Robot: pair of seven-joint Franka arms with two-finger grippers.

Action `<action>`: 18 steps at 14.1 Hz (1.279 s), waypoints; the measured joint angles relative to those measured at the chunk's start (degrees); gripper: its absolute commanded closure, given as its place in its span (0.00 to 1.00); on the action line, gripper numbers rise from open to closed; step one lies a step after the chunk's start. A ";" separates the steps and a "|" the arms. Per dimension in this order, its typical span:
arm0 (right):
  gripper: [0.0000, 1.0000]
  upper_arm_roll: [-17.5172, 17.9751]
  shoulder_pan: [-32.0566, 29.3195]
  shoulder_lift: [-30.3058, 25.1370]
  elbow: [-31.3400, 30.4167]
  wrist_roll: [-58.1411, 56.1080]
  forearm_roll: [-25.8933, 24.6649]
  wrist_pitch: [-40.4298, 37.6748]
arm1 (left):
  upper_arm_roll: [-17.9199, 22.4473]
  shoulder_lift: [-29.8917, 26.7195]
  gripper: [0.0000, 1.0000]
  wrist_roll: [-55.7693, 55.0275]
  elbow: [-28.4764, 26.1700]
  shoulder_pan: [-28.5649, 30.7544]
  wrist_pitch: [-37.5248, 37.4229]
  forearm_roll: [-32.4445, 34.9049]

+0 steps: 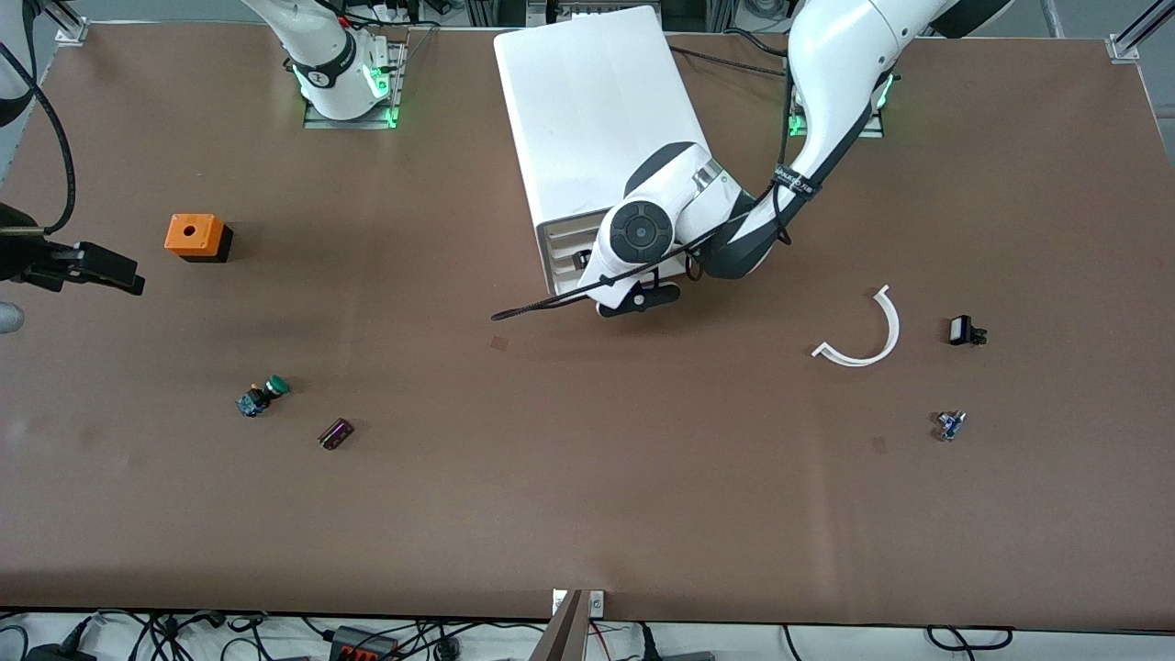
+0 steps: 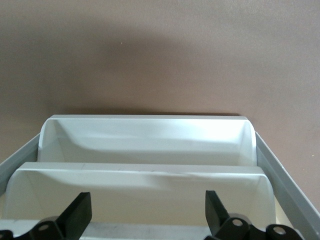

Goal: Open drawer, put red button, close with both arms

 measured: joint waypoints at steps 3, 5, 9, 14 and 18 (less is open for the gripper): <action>0.00 -0.05 0.00 -2.91 -6.00 0.00 0.00 2.45 | -0.29 -0.14 0.00 -0.04 -0.28 0.14 -0.10 0.00; 0.00 -0.06 0.00 -5.75 -10.95 0.00 0.00 5.03 | -0.31 -0.19 0.00 -0.05 -0.32 0.20 -0.22 0.00; 0.00 -0.06 0.02 -9.39 -15.34 -0.03 0.00 7.13 | -0.47 -0.91 0.00 -0.04 -0.27 1.14 -1.42 -0.01; 0.00 -0.04 0.18 -9.94 -15.56 -1.15 0.00 7.15 | -0.39 -5.95 0.00 7.19 1.82 10.05 -4.35 2.38; 0.00 -0.10 0.23 -9.95 -15.58 -1.15 0.00 7.15 | -0.27 -8.48 0.00 19.63 7.69 18.00 -12.14 5.59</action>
